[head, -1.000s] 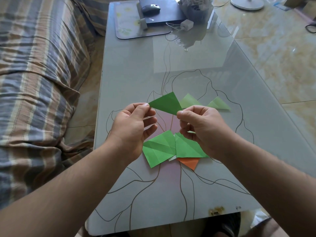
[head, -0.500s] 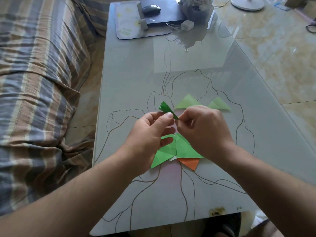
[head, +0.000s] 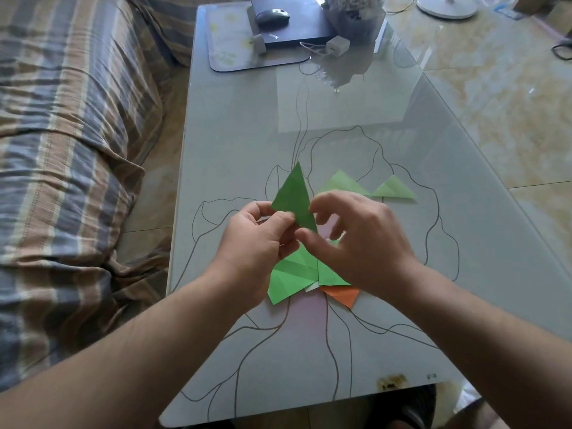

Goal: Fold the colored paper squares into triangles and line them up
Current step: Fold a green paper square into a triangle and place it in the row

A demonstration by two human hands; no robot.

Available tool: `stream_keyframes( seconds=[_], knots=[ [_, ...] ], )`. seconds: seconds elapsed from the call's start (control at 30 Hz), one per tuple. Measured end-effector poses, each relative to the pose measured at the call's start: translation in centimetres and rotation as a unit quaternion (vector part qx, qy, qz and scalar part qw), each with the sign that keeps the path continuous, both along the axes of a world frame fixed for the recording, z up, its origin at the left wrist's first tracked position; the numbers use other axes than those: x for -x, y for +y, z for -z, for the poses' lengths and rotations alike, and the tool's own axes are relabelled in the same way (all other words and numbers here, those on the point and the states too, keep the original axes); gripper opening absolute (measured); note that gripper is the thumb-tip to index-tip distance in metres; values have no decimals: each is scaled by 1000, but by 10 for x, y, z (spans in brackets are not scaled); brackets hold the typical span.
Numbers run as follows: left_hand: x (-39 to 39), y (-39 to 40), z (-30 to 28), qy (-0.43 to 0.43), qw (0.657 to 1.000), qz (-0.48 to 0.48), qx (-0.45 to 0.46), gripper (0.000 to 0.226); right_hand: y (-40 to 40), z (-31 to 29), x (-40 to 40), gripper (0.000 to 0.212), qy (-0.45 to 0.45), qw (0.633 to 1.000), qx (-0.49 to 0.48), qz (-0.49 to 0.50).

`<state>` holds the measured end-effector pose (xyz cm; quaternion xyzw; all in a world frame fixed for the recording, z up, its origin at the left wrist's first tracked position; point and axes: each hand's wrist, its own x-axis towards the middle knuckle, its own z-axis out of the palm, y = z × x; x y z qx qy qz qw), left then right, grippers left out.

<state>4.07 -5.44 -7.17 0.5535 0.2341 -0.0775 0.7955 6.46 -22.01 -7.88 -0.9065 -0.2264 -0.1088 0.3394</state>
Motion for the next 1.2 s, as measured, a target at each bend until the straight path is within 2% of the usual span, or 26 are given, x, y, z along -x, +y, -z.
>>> stream_keyframes(
  seconds=[0.07,0.13,0.23,0.43,0.73,0.87,0.93,1.03,1.2],
  knots=[
    [-1,0,-1,-3,1000,-8,24,19,2,-3,0,26,120,987,-101,23],
    [-1,0,-2,-1,999,-9,54,24,2,-7,-2,22,245,943,-222,29],
    [0,-1,-2,12,997,3,75,31,1,-10,-5,21,345,888,-304,21],
    [0,-2,-5,30,997,37,64,8,0,-18,-11,26,373,861,-339,68],
    [5,-3,-4,31,994,81,62,9,-2,-19,-15,12,405,791,-441,127],
    [3,-1,-3,20,997,65,47,7,-1,-22,-15,17,453,736,-490,109],
    [3,-1,-4,16,997,57,52,8,1,-23,-12,7,496,736,-454,82],
    [2,0,-5,10,997,61,55,10,4,-21,-5,17,532,761,-369,38],
    [3,2,-5,9,996,70,47,10,6,-21,-4,21,513,782,-351,48]
  ],
)
